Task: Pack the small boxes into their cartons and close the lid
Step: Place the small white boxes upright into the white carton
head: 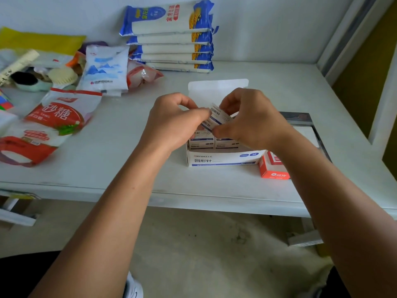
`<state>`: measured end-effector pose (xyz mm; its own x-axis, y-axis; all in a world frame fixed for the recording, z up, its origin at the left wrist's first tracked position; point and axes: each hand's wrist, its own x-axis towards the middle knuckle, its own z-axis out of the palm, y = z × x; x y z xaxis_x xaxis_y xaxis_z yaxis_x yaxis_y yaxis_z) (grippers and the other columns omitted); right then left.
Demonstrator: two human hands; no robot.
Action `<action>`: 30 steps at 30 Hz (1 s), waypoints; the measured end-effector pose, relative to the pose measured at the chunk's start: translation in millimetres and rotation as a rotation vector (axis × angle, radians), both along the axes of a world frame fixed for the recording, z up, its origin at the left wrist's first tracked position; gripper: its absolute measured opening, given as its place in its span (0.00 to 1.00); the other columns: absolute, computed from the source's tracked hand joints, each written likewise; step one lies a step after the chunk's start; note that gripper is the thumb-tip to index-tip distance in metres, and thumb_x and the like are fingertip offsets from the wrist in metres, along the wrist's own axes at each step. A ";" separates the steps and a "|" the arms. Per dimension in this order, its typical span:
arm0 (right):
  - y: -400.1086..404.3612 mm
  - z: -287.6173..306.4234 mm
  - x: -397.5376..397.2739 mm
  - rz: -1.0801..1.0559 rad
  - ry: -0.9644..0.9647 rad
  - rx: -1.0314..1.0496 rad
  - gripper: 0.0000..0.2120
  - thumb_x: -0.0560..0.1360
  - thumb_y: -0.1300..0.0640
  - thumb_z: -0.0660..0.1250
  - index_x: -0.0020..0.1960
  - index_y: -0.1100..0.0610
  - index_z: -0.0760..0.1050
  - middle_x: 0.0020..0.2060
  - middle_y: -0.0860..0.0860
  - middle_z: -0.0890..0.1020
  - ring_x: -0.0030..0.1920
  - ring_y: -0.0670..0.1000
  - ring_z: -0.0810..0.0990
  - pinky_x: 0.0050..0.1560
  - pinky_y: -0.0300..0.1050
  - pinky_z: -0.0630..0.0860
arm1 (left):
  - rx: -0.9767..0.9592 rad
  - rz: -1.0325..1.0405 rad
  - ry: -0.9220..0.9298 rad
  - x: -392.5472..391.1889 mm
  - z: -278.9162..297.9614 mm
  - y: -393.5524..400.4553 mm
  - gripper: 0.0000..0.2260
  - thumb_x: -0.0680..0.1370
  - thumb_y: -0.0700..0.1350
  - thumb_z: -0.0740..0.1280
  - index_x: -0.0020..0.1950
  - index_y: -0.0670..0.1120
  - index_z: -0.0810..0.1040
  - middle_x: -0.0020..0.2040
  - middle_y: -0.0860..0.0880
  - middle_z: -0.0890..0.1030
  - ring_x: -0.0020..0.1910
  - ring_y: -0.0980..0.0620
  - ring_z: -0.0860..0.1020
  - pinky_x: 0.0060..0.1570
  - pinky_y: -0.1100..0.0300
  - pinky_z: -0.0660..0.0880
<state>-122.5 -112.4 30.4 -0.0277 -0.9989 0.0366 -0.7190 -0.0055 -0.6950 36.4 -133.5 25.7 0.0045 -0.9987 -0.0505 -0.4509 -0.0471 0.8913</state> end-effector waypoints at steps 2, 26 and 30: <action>1.2 2.4 -4.0 0.051 0.035 0.009 0.21 0.63 0.55 0.80 0.53 0.54 0.79 0.48 0.48 0.83 0.42 0.48 0.83 0.41 0.40 0.82 | 0.040 -0.068 -0.064 3.8 0.5 0.0 0.09 0.72 0.53 0.72 0.43 0.49 0.79 0.36 0.51 0.85 0.23 0.60 0.76 0.23 0.70 0.68; 1.6 17.6 2.0 0.266 0.189 0.443 0.12 0.70 0.51 0.75 0.45 0.59 0.85 0.44 0.50 0.87 0.41 0.51 0.87 0.50 0.48 0.82 | 0.021 -0.034 -0.190 13.3 -24.6 -12.2 0.08 0.73 0.37 0.66 0.38 0.51 0.77 0.38 0.47 0.78 0.28 0.48 0.80 0.38 0.53 0.83; -5.0 -2.3 7.4 0.179 0.345 0.293 0.11 0.68 0.61 0.66 0.45 0.65 0.82 0.44 0.64 0.84 0.33 0.53 0.77 0.41 0.58 0.81 | 0.027 -0.061 -0.209 13.8 -23.3 -10.0 0.08 0.73 0.38 0.66 0.38 0.51 0.77 0.38 0.47 0.79 0.29 0.49 0.82 0.38 0.56 0.81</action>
